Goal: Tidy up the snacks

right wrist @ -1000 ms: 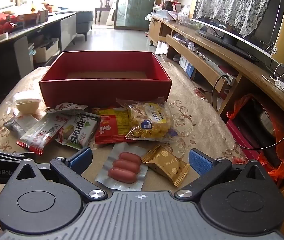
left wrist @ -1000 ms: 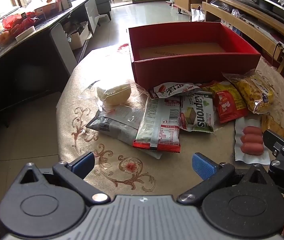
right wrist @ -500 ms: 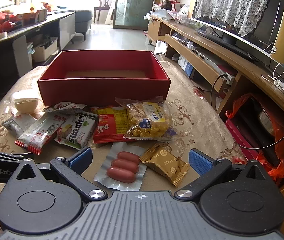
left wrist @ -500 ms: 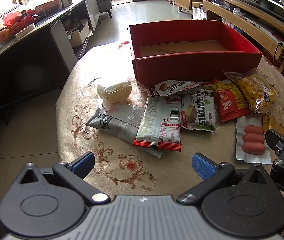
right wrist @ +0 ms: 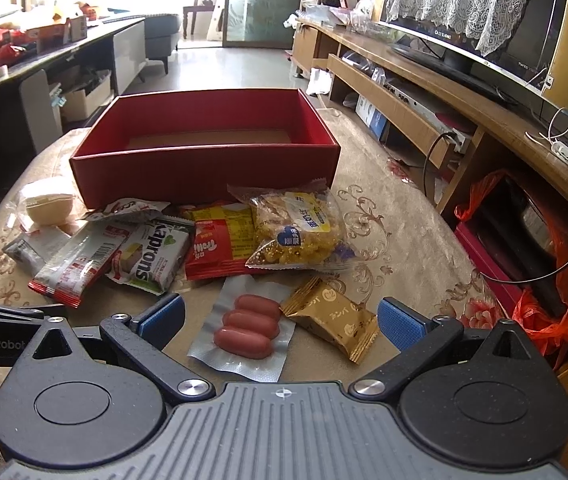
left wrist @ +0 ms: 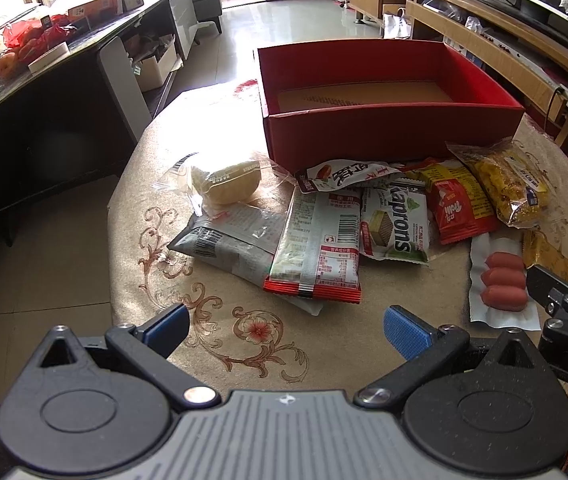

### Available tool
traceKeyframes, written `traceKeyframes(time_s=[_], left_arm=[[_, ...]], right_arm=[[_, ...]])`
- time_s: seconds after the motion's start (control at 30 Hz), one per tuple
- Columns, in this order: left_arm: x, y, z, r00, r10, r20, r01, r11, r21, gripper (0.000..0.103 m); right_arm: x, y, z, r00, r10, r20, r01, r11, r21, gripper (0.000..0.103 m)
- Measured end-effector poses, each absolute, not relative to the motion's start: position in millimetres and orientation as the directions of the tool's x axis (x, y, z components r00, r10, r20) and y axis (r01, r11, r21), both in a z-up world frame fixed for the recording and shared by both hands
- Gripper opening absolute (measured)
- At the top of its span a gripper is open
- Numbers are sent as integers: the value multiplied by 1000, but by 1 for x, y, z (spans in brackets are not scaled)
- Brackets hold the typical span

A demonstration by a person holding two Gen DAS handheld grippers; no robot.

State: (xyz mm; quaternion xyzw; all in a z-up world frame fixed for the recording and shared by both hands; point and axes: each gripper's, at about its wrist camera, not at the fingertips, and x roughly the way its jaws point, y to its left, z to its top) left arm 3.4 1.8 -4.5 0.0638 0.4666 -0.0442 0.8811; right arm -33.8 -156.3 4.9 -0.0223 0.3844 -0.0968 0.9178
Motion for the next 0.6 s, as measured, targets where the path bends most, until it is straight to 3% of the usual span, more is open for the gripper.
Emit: traceKeyframes(time_s=[0.6], left_arm=[[2, -1, -2, 563, -30, -826, 146, 987, 63, 101]], right_arm=[[-33, -155, 3, 680, -191, -708, 152, 981, -119, 103]])
